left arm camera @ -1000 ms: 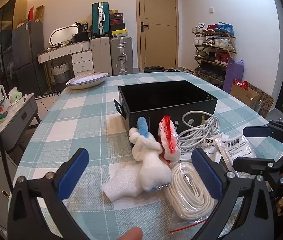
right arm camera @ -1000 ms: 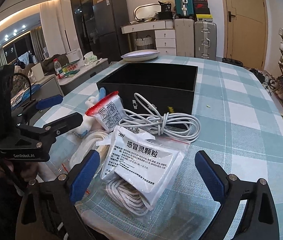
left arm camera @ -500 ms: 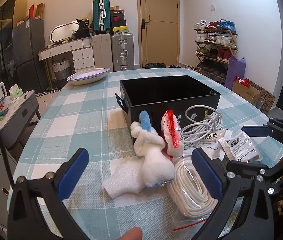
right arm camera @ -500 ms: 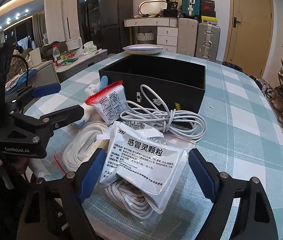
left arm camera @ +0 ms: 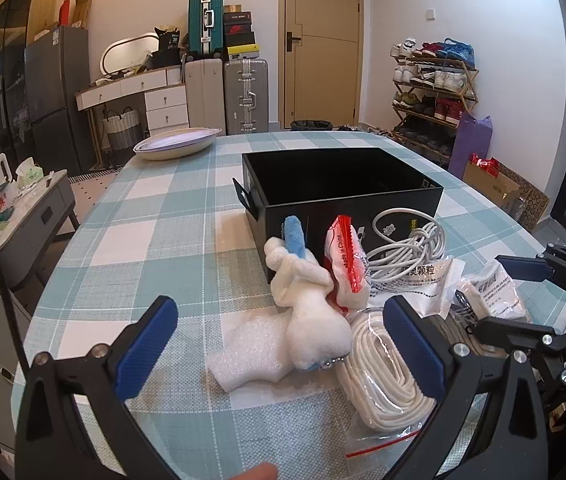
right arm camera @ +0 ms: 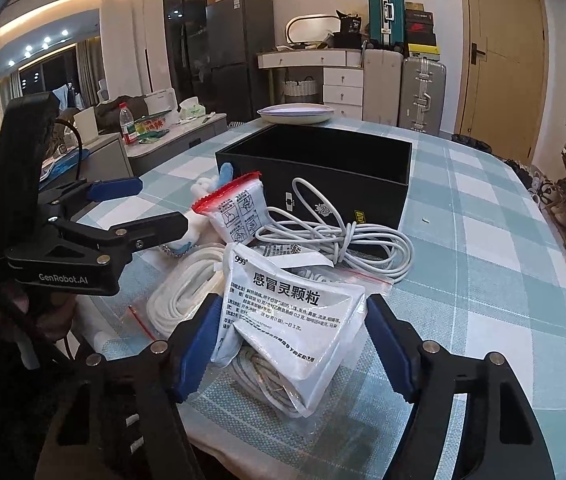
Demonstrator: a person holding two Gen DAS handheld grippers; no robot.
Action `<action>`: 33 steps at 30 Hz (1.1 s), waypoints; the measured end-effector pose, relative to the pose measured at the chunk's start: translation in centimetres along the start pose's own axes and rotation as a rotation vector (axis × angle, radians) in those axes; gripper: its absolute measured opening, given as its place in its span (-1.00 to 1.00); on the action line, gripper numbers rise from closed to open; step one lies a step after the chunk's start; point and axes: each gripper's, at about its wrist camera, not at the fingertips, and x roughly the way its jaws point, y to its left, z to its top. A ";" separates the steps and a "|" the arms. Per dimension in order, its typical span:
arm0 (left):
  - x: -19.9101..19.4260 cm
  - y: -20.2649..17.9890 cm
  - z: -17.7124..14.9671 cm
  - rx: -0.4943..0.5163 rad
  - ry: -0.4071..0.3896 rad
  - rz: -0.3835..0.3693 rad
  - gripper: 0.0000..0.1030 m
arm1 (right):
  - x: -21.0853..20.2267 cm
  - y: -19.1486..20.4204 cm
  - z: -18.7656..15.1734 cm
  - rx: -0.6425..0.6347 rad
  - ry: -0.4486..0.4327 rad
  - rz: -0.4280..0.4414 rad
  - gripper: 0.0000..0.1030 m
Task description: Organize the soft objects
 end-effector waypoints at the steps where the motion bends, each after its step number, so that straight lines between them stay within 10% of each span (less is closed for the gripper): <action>1: 0.0 0.0 0.0 0.004 0.001 0.004 1.00 | -0.2 0.0 0.0 0.000 -0.009 0.000 0.43; 14: 1.8 -0.8 -0.2 0.043 0.062 -0.011 0.48 | -1.5 -1.1 0.4 0.053 -0.088 0.008 0.43; 22: 2.5 -1.9 -0.4 0.075 0.093 -0.051 -0.35 | -1.2 -1.0 0.3 0.052 -0.085 0.015 0.43; 33: 1.4 -1.7 -0.9 0.054 0.065 -0.046 -0.39 | -0.9 -1.2 0.2 0.057 -0.089 0.019 0.42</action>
